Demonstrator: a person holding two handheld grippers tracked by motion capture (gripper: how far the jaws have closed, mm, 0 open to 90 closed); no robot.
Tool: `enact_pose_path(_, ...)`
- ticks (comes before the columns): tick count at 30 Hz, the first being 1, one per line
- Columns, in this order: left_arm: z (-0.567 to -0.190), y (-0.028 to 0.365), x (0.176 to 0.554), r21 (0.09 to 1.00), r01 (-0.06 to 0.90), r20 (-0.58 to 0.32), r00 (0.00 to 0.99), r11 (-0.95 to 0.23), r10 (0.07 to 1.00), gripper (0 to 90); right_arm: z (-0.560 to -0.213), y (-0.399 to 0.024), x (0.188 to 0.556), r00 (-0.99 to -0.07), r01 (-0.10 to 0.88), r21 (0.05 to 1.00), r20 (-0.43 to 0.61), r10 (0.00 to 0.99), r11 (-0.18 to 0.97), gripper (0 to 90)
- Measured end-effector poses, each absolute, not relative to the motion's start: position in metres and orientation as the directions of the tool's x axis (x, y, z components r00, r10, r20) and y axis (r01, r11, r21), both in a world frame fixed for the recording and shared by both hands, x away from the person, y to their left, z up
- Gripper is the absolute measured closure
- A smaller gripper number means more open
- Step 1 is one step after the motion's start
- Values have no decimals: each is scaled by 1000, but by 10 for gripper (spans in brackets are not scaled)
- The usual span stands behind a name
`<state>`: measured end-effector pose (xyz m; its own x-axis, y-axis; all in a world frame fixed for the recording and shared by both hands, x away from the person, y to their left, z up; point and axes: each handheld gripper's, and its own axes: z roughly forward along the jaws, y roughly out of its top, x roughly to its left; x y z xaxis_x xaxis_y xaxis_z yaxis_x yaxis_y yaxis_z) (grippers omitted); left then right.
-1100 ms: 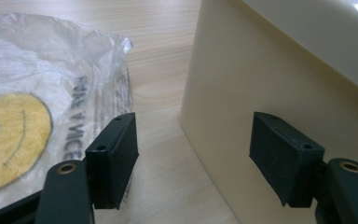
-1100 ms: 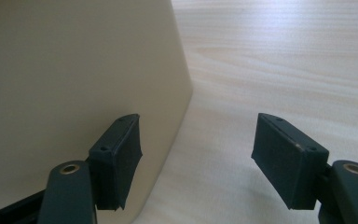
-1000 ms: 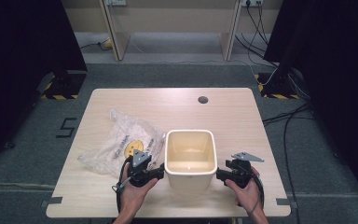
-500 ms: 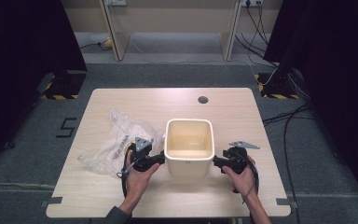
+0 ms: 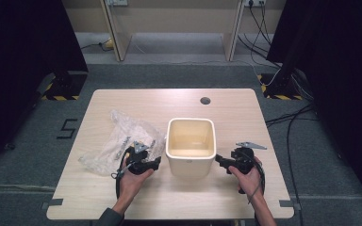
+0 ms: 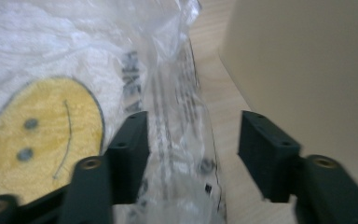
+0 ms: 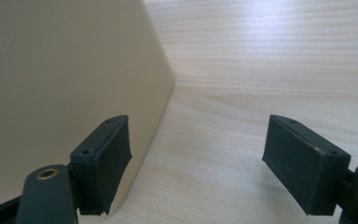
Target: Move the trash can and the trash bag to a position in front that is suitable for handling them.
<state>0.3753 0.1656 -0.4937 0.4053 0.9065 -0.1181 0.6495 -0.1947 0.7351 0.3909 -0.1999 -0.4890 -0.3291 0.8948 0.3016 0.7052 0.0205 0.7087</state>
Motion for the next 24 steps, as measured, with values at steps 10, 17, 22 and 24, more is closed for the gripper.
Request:
enact_pose_path(10, -498, 195, 354, 713, 627, -47, 489, -314, 871, 673, -494, -197, 387, -354, 713, 698, 285, 891, 60, 222)
enact_pose_path(17, -499, 224, 337, 684, 638, -10, 494, -354, 869, 613, -495, -201, 384, -356, 716, 695, 276, 893, 71, 220)
enact_pose_path(22, -482, 228, 342, 737, 628, -46, 416, -250, 908, 408, -495, -204, 385, -342, 720, 691, 278, 898, 61, 220)
enact_pose_path(24, -480, 225, 347, 740, 630, -55, 404, -234, 913, 375, -495, -204, 385, -344, 718, 693, 276, 898, 62, 220)
